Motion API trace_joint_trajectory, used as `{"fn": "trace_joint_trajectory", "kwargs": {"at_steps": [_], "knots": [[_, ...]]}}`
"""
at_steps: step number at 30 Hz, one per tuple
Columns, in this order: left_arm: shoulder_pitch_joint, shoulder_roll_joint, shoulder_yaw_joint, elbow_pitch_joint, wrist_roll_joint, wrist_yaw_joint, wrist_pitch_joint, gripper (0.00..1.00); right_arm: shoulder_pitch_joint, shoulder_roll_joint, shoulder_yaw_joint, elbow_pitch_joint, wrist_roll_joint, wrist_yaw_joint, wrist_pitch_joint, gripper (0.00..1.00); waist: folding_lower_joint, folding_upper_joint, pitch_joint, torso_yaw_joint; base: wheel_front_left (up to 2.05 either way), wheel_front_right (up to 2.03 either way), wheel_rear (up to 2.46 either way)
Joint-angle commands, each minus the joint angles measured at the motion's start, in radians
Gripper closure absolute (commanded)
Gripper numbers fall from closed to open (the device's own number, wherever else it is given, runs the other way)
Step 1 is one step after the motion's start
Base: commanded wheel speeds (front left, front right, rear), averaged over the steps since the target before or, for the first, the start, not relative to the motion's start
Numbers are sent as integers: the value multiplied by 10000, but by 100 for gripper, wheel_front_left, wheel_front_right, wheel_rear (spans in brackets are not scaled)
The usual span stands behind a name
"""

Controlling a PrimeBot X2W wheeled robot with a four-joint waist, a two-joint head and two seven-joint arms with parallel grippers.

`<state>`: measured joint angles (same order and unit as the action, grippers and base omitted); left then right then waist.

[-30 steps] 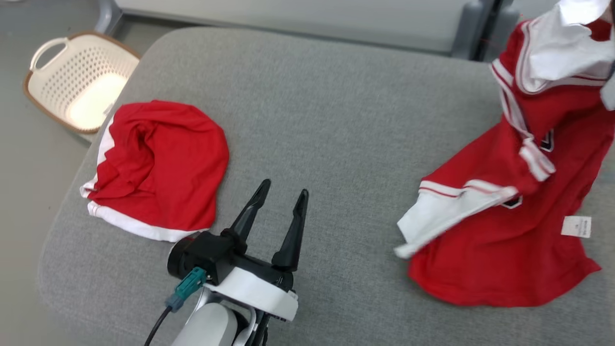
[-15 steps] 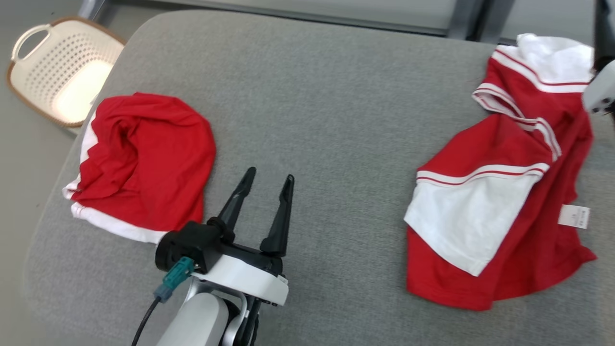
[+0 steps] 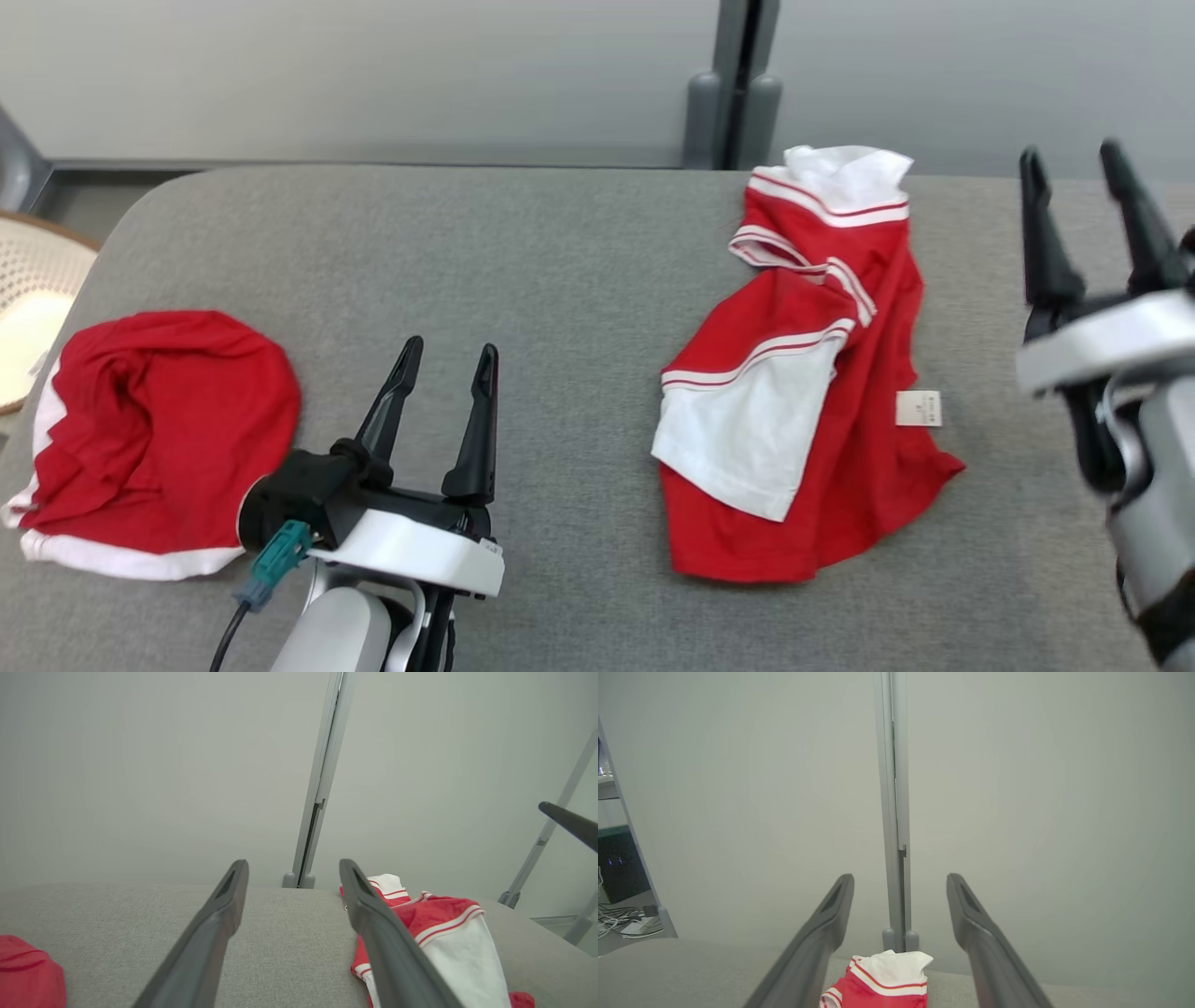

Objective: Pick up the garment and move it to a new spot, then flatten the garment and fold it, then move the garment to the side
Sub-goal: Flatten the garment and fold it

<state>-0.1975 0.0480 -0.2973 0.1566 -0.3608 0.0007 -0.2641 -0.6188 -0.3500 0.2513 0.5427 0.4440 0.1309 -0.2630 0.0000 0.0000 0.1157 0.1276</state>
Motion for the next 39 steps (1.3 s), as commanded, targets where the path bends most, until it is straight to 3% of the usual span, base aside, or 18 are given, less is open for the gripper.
{"fn": "trace_joint_trajectory", "kwargs": {"at_steps": [1, 10, 15, 22, 32, 39], "knots": [[110, 43, 63, -28, 42, -41, -4, 0, 340, 81, -72, -216, -112, -1, -22, 0, 0, 0, -290, -314, 0, 0, 0], [753, 41, 124, 103, 111, -163, -4, 0, 4278, 1519, -1454, -2340, -1301, -1, -19, 0, 0, 0, -564, -744, 0, 0, 0], [917, 41, 109, 142, 142, -197, -4, 0, 5338, 2122, -1818, -2763, -1722, -3, -21, 0, 0, 0, -543, -819, 0, 0, 0], [781, 41, -62, 177, 204, -253, -4, 0, 5421, 2278, -1848, -2684, -1916, -3, -9, 0, 0, 0, -335, -725, 0, 0, 0], [451, 41, -375, 336, 212, -245, -4, 0, 4783, 2296, -1664, -1282, -2345, -1, 499, 0, 0, 0, 303, -165, 0, 0, 0], [168, 38, -480, 357, 186, -206, -4, 0, 4117, 2349, -2311, -148, -2957, -1, 442, 0, 0, 0, 729, 244, 0, 0, 0]]}}
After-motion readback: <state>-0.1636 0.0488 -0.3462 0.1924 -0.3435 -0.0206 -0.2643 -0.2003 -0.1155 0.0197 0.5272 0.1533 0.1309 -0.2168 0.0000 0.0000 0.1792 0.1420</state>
